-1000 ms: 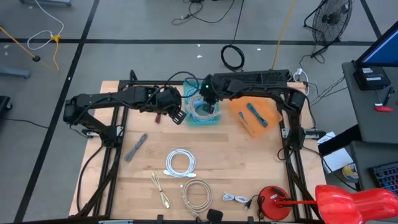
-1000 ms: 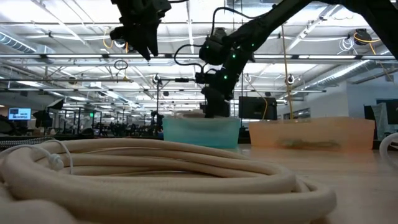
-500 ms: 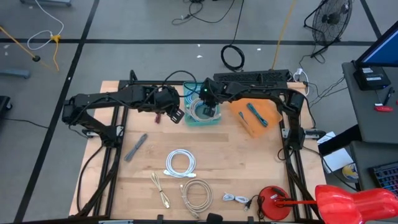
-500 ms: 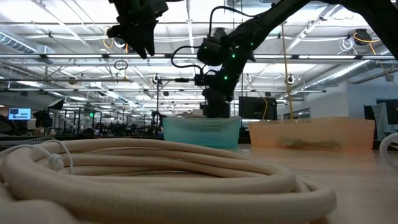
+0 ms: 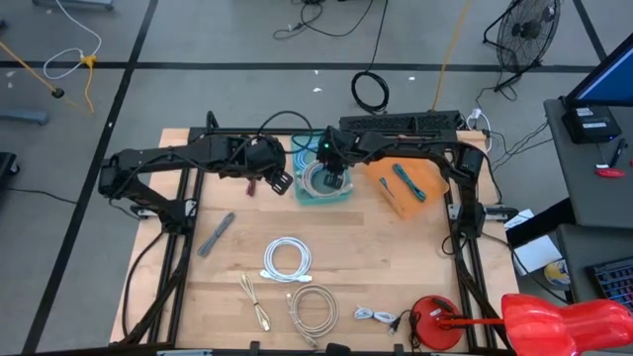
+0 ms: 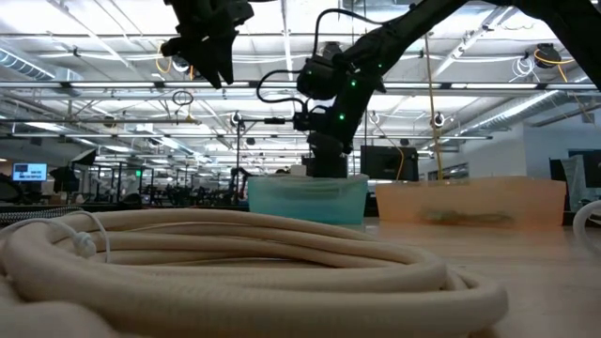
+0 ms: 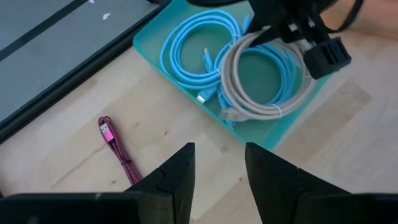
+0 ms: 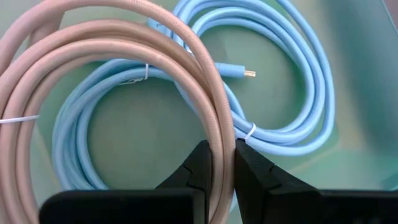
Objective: Pick & Place USB Port
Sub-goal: Put the top brown charger cable into the green bin
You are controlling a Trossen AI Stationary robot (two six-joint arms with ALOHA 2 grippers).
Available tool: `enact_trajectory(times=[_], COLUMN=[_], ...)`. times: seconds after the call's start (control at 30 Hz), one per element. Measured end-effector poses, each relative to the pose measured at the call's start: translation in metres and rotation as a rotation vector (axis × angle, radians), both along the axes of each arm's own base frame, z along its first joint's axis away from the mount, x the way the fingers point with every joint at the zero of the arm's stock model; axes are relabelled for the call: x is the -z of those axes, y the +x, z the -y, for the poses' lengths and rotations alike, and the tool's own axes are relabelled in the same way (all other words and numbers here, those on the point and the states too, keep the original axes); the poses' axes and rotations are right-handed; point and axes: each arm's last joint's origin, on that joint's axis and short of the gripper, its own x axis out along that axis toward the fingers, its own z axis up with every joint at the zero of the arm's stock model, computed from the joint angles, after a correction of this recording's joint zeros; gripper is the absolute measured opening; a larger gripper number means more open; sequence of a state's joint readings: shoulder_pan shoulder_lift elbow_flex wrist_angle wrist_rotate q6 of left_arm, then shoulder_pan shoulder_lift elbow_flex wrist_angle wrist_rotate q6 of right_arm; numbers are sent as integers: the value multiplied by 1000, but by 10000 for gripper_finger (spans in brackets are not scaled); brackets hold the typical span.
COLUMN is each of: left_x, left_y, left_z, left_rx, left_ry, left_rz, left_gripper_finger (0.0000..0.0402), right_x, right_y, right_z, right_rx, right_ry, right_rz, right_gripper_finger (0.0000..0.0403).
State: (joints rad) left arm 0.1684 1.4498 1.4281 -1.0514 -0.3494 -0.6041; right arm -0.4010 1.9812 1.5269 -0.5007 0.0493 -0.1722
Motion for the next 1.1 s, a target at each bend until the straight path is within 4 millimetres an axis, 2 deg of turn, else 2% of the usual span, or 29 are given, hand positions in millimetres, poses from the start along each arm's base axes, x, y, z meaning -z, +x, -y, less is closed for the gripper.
enact_trajectory(times=[0.1,0.43,0.87,1.1], left_x=[0,0,0,0], left_y=[0,0,-1,-1], left_z=[-1,-2,-4,-6], left_rx=[-3,-10,-8,-9], left_ry=[2,1,4,7], left_rz=[0,1,-4,-7], left_gripper_finger=[145,145,145,145], right_x=[3,47,46,47], right_y=[1,-1,1,2], right_z=[0,-4,-8,-10], right_rx=[-1,-1,-2,16], right_ry=[3,94,58,15], right_rz=[-1,-82,-51,-71], right_gripper_finger=[32,31,31,89])
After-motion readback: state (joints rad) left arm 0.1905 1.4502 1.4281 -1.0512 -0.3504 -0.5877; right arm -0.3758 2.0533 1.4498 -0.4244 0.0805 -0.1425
